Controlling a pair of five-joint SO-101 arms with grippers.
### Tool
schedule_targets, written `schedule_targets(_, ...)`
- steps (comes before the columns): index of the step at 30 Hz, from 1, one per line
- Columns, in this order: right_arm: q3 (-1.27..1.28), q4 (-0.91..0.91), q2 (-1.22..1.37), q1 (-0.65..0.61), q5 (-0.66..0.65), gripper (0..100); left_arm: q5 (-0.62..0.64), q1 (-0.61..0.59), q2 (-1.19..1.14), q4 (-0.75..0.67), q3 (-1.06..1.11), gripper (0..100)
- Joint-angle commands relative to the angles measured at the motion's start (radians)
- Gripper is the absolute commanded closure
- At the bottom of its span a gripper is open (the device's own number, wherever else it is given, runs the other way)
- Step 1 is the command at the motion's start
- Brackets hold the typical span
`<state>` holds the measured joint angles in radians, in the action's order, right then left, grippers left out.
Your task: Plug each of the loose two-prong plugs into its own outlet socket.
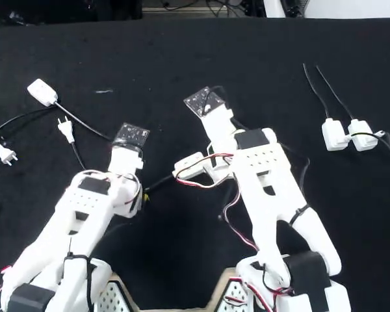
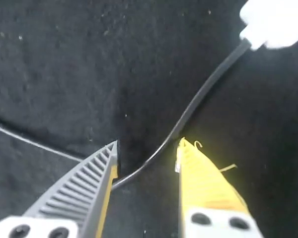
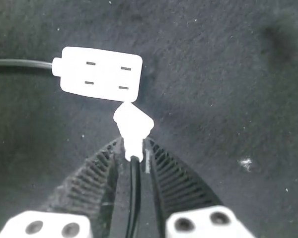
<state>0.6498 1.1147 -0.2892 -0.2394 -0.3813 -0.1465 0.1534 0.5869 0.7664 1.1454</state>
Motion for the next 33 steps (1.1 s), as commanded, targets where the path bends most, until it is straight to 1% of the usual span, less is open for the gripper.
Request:
schedule_targets(1, -0.01, -0.025, -0.013, 0.012, 0.011, 98.8, 0.012, 0.013, 0.005, -0.061, 0.002, 80)
schedule_targets(3, -0.008, -0.023, -0.013, 0.012, 0.011, 98.8, 0.012, 0.002, 0.014, -0.068, -0.015, 80)
schedule_targets(5, -0.004, -0.02, -0.013, 0.012, 0.011, 98.8, 0.012, -0.035, 0.012, -0.044, -0.07, 80)
schedule_targets(9, -0.004, -0.017, -0.013, 0.012, 0.011, 98.8, 0.014, -0.082, 0.003, 0.052, -0.196, 80)
schedule_targets(11, -0.004, -0.017, -0.013, 0.012, 0.011, 98.8, 0.014, -0.085, 0.003, 0.106, -0.246, 80)
schedule_targets(14, -0.004, -0.018, -0.012, 0.012, 0.011, 98.8, 0.014, -0.085, 0.003, 0.141, -0.282, 80)
schedule_targets(17, -0.004, -0.017, -0.01, 0.011, 0.011, 98.8, 0.014, -0.084, -0.021, 0.123, -0.274, 80)
schedule_targets(22, -0.004, -0.018, -0.013, 0.011, 0.012, 98.8, 0.017, -0.079, -0.213, -0.035, -0.222, 80)
schedule_targets(25, -0.004, -0.018, -0.013, 0.011, 0.012, 98.8, 0.063, -0.076, -0.308, -0.08, -0.239, 80)
schedule_targets(28, -0.004, -0.02, -0.013, 0.011, 0.012, 98.8, 0.075, -0.071, -0.325, -0.017, -0.269, 80)
schedule_targets(33, -0.008, -0.023, -0.01, 0.011, 0.031, 98.8, 0.077, 0.007, -0.272, 0.097, -0.268, 80)
